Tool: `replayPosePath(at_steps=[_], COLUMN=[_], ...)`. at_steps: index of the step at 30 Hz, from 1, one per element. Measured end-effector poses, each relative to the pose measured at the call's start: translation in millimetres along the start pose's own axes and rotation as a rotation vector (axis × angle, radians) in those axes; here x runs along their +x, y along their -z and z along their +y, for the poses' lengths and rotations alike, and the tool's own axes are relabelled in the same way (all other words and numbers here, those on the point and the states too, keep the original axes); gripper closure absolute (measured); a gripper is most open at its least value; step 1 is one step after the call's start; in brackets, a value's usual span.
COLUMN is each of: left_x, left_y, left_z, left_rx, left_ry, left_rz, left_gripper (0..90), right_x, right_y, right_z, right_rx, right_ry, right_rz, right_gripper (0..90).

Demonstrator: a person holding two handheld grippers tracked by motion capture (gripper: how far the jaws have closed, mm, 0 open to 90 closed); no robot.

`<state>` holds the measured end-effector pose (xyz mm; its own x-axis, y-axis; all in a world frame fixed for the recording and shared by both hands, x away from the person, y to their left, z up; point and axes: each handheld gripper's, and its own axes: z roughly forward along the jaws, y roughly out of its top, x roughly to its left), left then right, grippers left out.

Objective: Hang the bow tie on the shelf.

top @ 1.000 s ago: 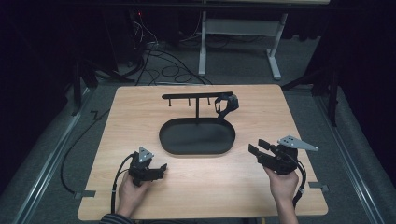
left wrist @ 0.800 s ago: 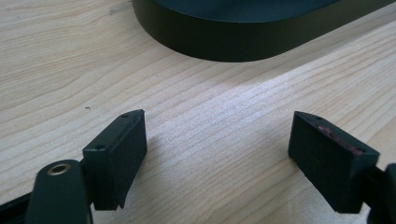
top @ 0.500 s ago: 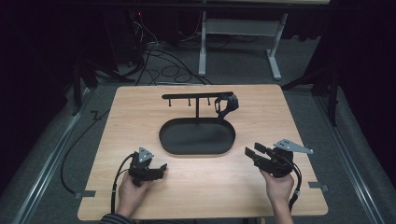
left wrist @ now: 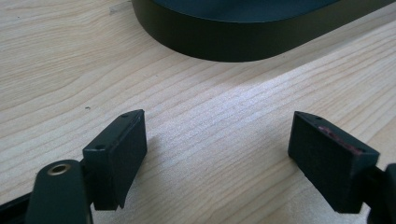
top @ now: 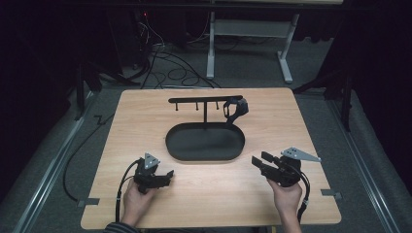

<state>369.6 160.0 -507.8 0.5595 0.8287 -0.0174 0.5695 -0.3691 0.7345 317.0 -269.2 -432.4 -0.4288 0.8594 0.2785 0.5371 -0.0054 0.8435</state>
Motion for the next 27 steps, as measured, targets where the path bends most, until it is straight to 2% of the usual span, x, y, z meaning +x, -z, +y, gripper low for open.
replayPosePath(at_steps=[27], left_x=[0.0], left_y=[0.0], left_z=[0.0], left_rx=[0.0], left_ry=[0.0], left_rz=[0.0], left_gripper=[20.0], right_x=[1.3], right_y=[-11.8], right_z=[-16.4], right_rx=[0.041], right_ry=[-0.022], right_rz=[0.014], right_gripper=[50.1])
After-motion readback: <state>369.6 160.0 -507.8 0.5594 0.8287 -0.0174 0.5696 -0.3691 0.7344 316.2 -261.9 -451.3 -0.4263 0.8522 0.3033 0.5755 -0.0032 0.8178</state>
